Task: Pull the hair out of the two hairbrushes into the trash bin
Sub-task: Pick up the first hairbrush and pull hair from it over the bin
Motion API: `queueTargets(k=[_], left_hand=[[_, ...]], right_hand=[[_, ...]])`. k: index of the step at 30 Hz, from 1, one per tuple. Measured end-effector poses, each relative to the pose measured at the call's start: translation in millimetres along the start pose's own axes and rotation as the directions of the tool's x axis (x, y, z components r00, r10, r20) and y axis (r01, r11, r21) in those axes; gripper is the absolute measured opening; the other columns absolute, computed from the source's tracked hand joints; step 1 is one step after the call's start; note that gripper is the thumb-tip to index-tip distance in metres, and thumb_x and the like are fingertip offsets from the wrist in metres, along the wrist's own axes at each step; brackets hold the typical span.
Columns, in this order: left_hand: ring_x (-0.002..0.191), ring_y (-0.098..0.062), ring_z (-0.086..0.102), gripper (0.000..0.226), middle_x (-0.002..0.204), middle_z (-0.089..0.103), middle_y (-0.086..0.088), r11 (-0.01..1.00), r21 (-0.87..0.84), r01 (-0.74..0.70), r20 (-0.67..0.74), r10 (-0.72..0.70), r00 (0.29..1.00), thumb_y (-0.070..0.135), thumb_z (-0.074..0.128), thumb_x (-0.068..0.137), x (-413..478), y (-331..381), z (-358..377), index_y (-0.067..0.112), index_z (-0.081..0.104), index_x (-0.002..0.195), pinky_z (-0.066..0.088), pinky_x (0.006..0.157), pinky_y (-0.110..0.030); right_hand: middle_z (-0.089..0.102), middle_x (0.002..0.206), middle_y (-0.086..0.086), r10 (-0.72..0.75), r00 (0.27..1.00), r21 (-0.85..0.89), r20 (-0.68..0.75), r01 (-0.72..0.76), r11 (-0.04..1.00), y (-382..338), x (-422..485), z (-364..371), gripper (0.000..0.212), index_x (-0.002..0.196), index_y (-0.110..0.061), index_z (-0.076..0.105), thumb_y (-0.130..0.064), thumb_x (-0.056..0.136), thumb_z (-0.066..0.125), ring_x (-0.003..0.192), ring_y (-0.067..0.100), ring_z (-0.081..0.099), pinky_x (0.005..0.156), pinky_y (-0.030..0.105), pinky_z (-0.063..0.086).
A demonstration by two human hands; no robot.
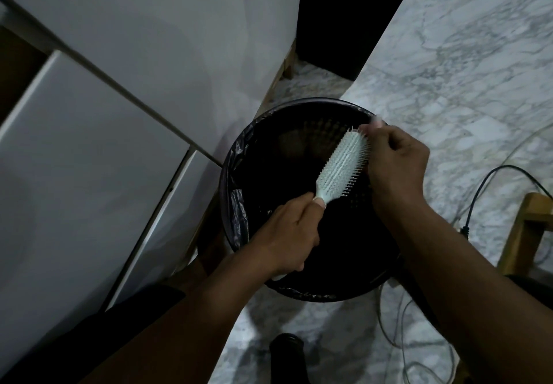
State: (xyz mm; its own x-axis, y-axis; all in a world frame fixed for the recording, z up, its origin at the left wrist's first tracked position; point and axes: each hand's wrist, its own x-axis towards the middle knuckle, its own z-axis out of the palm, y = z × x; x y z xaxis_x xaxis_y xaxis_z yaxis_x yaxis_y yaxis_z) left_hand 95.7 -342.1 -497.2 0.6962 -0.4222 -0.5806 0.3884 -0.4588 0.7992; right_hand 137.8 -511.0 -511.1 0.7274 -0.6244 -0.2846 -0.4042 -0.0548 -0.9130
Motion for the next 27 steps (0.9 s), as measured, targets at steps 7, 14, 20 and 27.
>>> queueTargets(k=[7, 14, 20, 27], left_hand=[[0.054, -0.028, 0.047, 0.033, 0.049, 0.048, 0.009, 0.983, -0.148, 0.107, 0.004, -0.108, 0.994, 0.045, 0.036, 0.099, 10, -9, -6, 0.021, 0.050, 0.080, 0.041, 0.040, -0.025], [0.041, -0.017, 0.040, 0.035, 0.052, 0.046, 0.005, 0.979, -0.115, 0.167, 0.123, -0.153, 0.981, 0.039, 0.034, 0.102, 5, -4, -7, 0.017, 0.049, 0.080, 0.038, 0.040, -0.023], [0.039, -0.012, 0.035, 0.033, 0.059, 0.045, -0.001, 0.946, -0.118, 0.304, 0.198, -0.277, 0.940, 0.038, 0.033, 0.102, 6, 0, -20, 0.015, 0.047, 0.085, 0.033, 0.038, -0.018], [0.040, -0.014, 0.040, 0.036, 0.059, 0.050, -0.001, 0.924, -0.041, 0.381, 0.118, -0.374, 0.920, 0.041, 0.035, 0.100, 17, -3, -31, 0.015, 0.052, 0.083, 0.037, 0.042, -0.023]], right_hand=[[0.076, 0.103, -0.003, -0.051, 0.962, -0.149, 0.270, 0.094, 0.984, 5, -9, 5, 0.045, 0.115, -0.014, 0.074, -0.029, 0.075, 0.087, 0.095, 0.009, 0.074, 0.087, 0.030, 0.061], [0.075, 0.078, -0.006, -0.077, 0.994, -0.170, 0.074, 0.089, 0.981, 22, -5, -1, 0.013, 0.078, -0.024, 0.075, -0.032, 0.088, 0.075, 0.075, 0.006, 0.071, 0.074, 0.025, 0.056], [0.070, 0.083, 0.004, 0.513, 0.845, 0.217, 0.151, -0.535, 0.817, 28, -2, 6, 0.029, 0.079, -0.014, 0.063, -0.034, 0.101, 0.058, 0.072, 0.015, 0.067, 0.060, 0.029, 0.055], [0.067, 0.079, 0.011, 0.530, 0.839, -0.080, 0.119, -0.524, 0.848, 37, 6, 8, 0.023, 0.088, -0.014, 0.053, -0.025, 0.106, 0.043, 0.063, 0.021, 0.066, 0.059, 0.034, 0.054]])
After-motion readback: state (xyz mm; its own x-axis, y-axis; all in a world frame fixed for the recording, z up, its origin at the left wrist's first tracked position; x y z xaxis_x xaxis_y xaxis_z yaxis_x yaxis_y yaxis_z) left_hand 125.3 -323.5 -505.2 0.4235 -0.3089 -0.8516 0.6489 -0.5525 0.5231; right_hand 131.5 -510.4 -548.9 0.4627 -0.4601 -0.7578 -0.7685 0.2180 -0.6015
